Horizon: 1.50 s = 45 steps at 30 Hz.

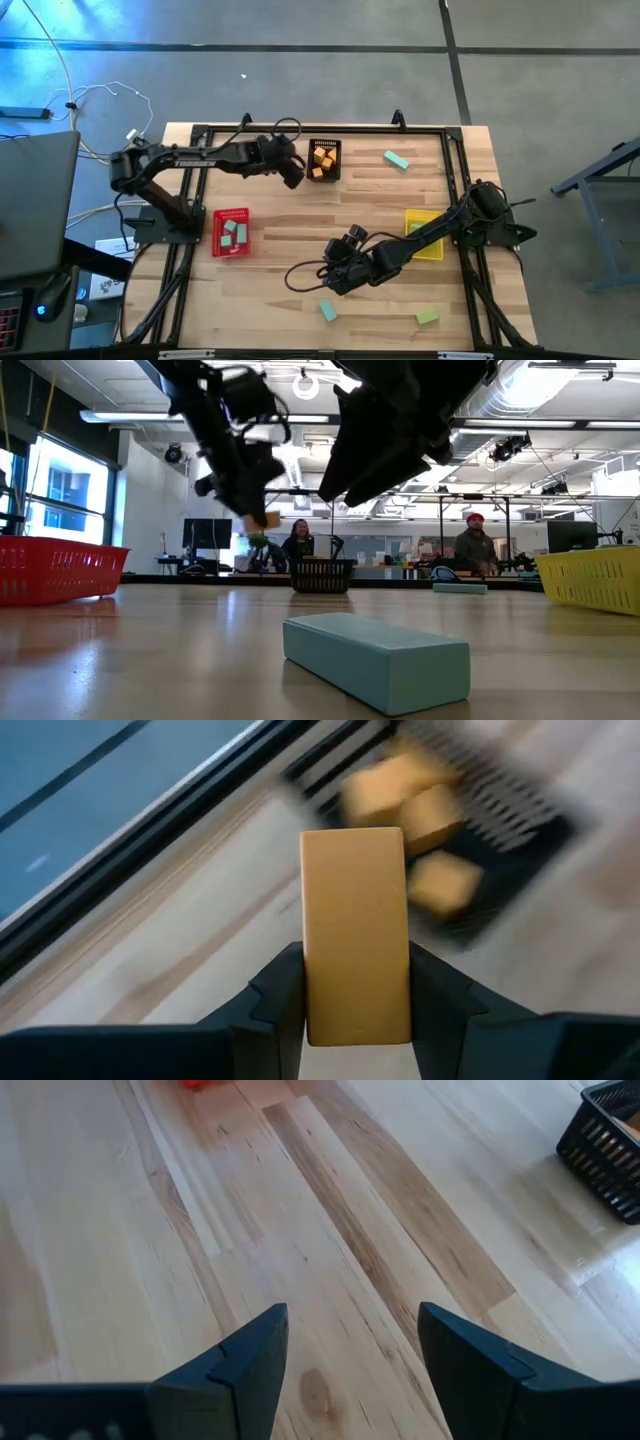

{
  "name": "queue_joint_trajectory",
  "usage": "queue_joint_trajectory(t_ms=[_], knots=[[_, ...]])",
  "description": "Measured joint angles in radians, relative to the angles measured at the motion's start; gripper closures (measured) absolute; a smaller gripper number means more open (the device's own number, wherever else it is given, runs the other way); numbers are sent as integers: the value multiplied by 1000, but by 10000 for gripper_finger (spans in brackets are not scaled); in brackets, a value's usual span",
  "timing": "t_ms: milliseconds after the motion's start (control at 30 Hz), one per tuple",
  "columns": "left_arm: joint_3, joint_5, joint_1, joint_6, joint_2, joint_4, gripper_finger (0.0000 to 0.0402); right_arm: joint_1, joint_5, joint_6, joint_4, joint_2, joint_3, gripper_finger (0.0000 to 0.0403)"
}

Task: Sort & place blocks by color
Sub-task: Put the yellow block into the black bin

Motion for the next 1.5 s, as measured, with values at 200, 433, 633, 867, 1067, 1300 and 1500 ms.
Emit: queue_joint_trajectory(t_ms=[200, 433, 633, 867, 1067, 1300, 1500], knots=[[1, 128, -62, 18, -16, 125, 288, 0, -1, 42, 0, 0, 0, 192], [1, 193, -78, 119, 39, 237, 286, 11, -4, 109, 0, 0, 0, 192], [1, 221, -37, 148, 118, 265, 286, 21, 3, 136, 0, 0, 0, 192], [1, 287, 14, 177, 185, 334, 282, 22, -1, 149, -1, 0, 0, 192], [1, 317, 33, 198, 191, 379, 278, 24, -5, 150, -1, 0, 0, 192], [1, 286, 34, 278, 191, 397, 272, 23, 3, 158, -1, 0, 0, 192], [1, 246, 33, 320, 191, 418, 243, 23, 3, 165, -1, 0, 0, 192]])
